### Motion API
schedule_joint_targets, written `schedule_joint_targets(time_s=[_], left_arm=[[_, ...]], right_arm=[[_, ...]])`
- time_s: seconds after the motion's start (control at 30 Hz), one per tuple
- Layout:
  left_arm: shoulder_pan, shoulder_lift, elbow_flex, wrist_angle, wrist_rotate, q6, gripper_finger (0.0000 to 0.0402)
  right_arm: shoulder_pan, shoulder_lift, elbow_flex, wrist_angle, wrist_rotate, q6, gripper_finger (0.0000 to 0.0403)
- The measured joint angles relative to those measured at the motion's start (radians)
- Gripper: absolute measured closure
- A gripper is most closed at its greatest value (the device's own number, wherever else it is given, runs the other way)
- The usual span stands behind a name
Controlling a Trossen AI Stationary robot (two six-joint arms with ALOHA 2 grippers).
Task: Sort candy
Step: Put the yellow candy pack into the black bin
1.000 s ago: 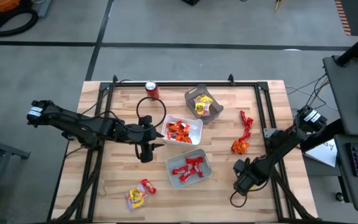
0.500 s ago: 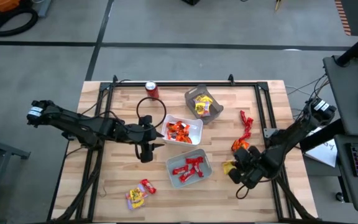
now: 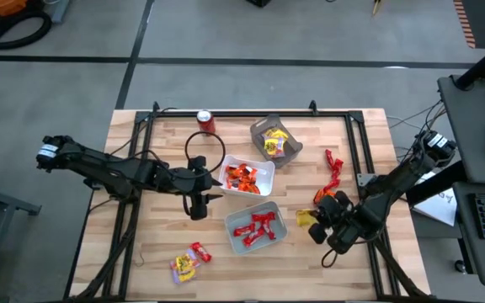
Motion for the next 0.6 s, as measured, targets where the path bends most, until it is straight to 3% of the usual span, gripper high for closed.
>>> schedule_joint_targets(time_s=[0.3,0.6], left_arm=[[0.000,0.000,0.000,0.000,-0.001,0.008,0.0248],[0.001,0.000,0.000,0.006,-0.065,0.038,0.0248]], right_arm=[[-0.029,-0.053,0.000,0.000,0.380,-0.095,0.0394],[-0.246,-0.129,0.002,0.016,0.544,-0.352,0.0394]])
